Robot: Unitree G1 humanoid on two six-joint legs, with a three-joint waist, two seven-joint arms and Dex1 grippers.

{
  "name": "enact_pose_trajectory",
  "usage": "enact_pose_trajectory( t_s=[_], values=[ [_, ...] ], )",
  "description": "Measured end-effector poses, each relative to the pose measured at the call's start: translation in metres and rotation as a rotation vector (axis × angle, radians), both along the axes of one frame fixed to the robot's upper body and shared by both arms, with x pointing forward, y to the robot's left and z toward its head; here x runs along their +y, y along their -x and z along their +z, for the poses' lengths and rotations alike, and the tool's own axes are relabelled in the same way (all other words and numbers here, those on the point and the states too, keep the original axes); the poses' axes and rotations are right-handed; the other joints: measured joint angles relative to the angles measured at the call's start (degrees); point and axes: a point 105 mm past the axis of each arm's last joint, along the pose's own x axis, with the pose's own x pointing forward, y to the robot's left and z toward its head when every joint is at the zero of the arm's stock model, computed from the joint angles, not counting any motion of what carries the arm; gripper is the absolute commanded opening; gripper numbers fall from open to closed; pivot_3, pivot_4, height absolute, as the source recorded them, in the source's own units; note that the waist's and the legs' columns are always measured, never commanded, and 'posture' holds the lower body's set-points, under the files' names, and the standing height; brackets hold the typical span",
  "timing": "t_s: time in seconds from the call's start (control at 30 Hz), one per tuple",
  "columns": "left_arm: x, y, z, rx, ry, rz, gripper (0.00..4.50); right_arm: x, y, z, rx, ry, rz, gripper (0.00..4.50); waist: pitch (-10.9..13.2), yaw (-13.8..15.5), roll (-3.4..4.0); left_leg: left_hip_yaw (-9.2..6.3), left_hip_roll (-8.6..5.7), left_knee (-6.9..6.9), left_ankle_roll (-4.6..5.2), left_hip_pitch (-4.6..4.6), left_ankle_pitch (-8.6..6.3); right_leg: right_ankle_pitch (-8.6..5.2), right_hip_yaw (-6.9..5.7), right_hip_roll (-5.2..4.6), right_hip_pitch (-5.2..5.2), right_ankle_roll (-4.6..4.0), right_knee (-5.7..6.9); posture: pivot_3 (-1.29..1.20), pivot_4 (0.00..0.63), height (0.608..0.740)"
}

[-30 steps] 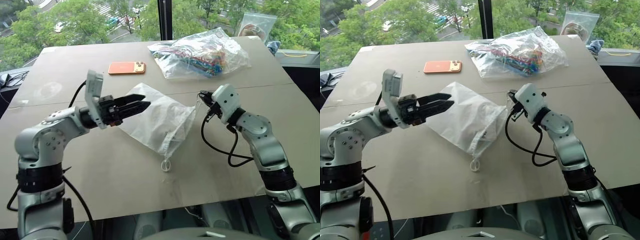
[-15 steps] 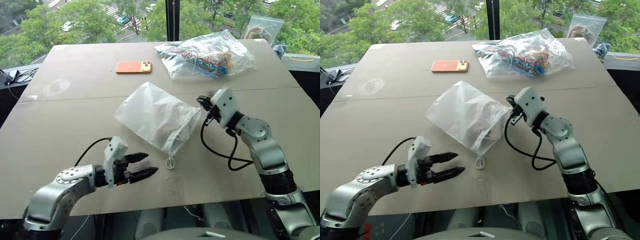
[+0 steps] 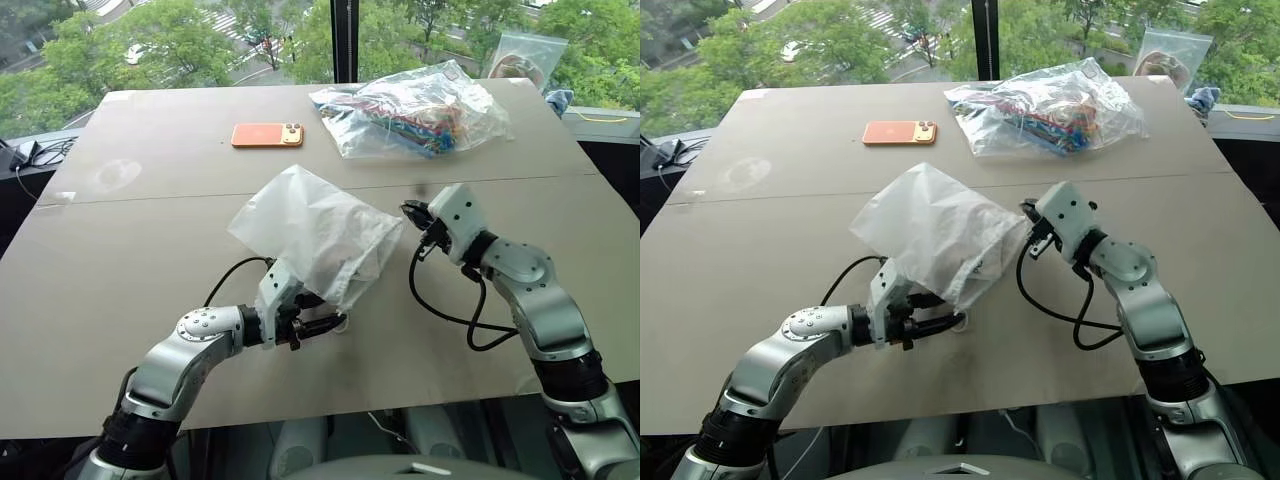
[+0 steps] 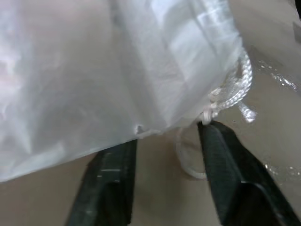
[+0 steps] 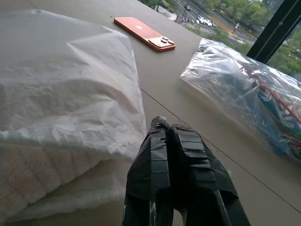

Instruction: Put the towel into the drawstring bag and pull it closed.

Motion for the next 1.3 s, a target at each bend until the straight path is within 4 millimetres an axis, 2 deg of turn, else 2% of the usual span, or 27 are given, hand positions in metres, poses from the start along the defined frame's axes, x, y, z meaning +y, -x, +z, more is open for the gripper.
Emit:
enact_pose_trajectory(
  t_s=[0.07,0.2,0.3,0.4,0.5,0.73,0.9,0.97,1.03,1.13,1.3],
  values=[
    [0.001,0.002,-0.003,0.024,0.024,-0.019,0.03,0.0,0.0,0.0,-0.001,-0.001,-0.006,0.0,0.0,-0.1,0.0,0.01,0.0,0.0,0.0,-0.01,0.0,0.0,0.01,0.0,0.0,0.0,-0.03,0.0,0.15,0.74],
    [0.007,0.001,0.001,0.084,0.144,-0.003,0.03,0.0,0.0,0.001,-0.001,-0.004,-0.011,0.0,0.0,-0.2,0.0,-0.01,0.01,-0.01,0.01,-0.03,0.0,0.0,-0.01,0.0,-0.02,0.01,-0.05,0.0,0.15,0.74],
    [0.022,-0.01,0.009,0.155,0.277,0.093,0.03,0.0,0.0,0.001,-0.002,-0.007,-0.012,0.0,0.0,-0.3,-0.01,-0.08,0.05,0.0,0.01,-0.04,0.0,-0.01,-0.07,0.05,-0.04,0.02,-0.02,0.0,0.15,0.74],
    [0.04,-0.026,0.034,0.173,0.408,0.188,0.03,0.001,-0.001,0.001,-0.003,-0.012,-0.011,0.0,0.0,-0.3,-0.03,-0.15,0.06,0.03,0.01,-0.07,0.0,-0.06,-0.14,0.05,-0.04,0.12,0.01,0.0,0.15,0.74],
    [0.049,-0.034,0.057,0.171,0.495,0.227,0.03,0.003,-0.002,0.003,-0.009,-0.017,-0.003,0.0,0.0,-0.3,-0.02,-0.08,0.02,0.04,0.01,-0.06,0.0,-0.01,-0.07,0.02,-0.03,0.05,0.0,0.0,0.15,0.74],
    [0.052,-0.03,0.065,0.269,0.603,0.273,0.03,0.004,-0.005,0.002,-0.009,-0.02,0.001,0.0,0.0,-0.3,-0.03,-0.1,0.03,0.02,0.0,-0.08,0.0,0.01,-0.08,0.01,-0.05,0.01,-0.01,0.0,0.15,0.74],
    [0.069,-0.033,0.086,0.274,0.723,0.338,0.03,0.003,-0.007,0.004,-0.01,-0.024,-0.002,0.0,0.0,-0.3,-0.04,-0.11,0.03,0.03,0.0,-0.07,0.0,0.01,-0.08,0.01,-0.04,0.01,0.0,0.0,0.15,0.74],
    [0.078,-0.04,0.105,0.234,0.791,0.355,0.03,-0.001,-0.014,0.015,-0.038,-0.041,-0.027,0.0,0.1,-0.2,-0.05,-0.11,0.02,0.05,0.0,-0.08,0.0,0.01,-0.1,0.01,-0.04,0.01,0.0,0.0,0.15,0.74],
    [0.085,-0.047,0.124,0.183,0.832,0.368,0.03,-0.011,-0.026,0.037,-0.114,-0.072,-0.088,0.0,0.1,-0.1,-0.06,-0.11,0.01,0.08,-0.01,-0.09,0.0,0.02,-0.09,0.01,-0.03,0.01,0.01,0.0,0.15,0.74],
    [0.088,-0.055,0.141,0.137,0.846,0.388,0.03,-0.03,-0.04,0.067,-0.221,-0.108,-0.186,0.0,0.1,-0.1,-0.06,-0.13,-0.01,0.07,-0.01,-0.14,0.01,0.02,-0.1,0.0,-0.05,0.01,-0.03,0.0,0.15,0.74],
    [0.092,-0.068,0.17,0.031,0.841,0.423,0.03,-0.051,-0.052,0.096,-0.328,-0.137,-0.289,0.0,0.1,-0.1,-0.07,-0.11,0.0,-0.01,-0.02,-0.18,0.01,0.02,-0.09,0.0,-0.11,-0.01,-0.07,0.0,0.15,0.74]
  ],
)
